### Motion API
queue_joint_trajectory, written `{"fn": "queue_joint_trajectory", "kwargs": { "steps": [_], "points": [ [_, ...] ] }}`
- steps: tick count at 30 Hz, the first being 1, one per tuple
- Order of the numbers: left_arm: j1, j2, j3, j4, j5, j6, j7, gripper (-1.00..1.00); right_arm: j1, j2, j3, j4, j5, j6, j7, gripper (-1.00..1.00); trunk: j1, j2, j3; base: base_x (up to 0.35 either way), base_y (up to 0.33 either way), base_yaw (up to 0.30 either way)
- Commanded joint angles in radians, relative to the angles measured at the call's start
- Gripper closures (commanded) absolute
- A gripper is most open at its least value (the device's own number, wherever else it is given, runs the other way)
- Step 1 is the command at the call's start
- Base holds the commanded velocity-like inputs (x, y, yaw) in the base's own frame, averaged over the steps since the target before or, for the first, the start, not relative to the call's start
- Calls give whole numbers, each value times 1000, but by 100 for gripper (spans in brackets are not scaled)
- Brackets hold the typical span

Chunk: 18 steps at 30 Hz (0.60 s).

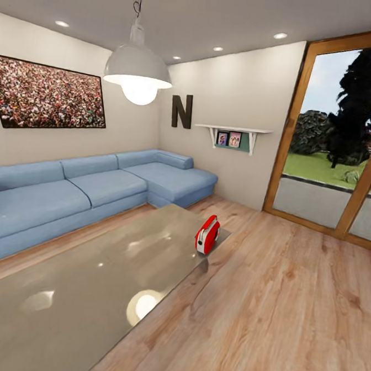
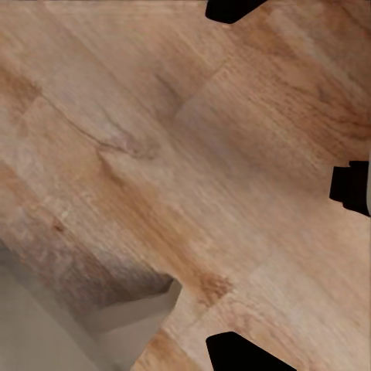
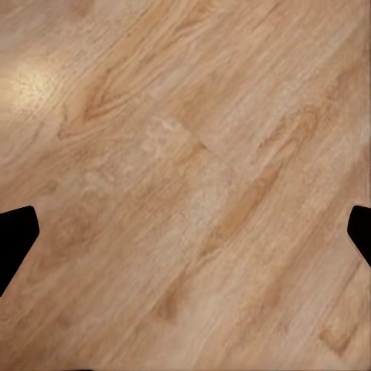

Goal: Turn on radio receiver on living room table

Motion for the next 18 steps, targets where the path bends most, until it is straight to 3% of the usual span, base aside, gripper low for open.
{"fn": "queue_joint_trajectory", "kwargs": {
  "steps": [1,18],
  "points": [
    [0,0,0,0,0,0,0,-100,0,0,0,0,0,0,0,-100,0,0,0,148,-310,-270],
    [0,2,1,0,0,1,1,-100,0,0,0,0,0,0,0,-100,0,0,7,196,-277,-270]
  ]
}}
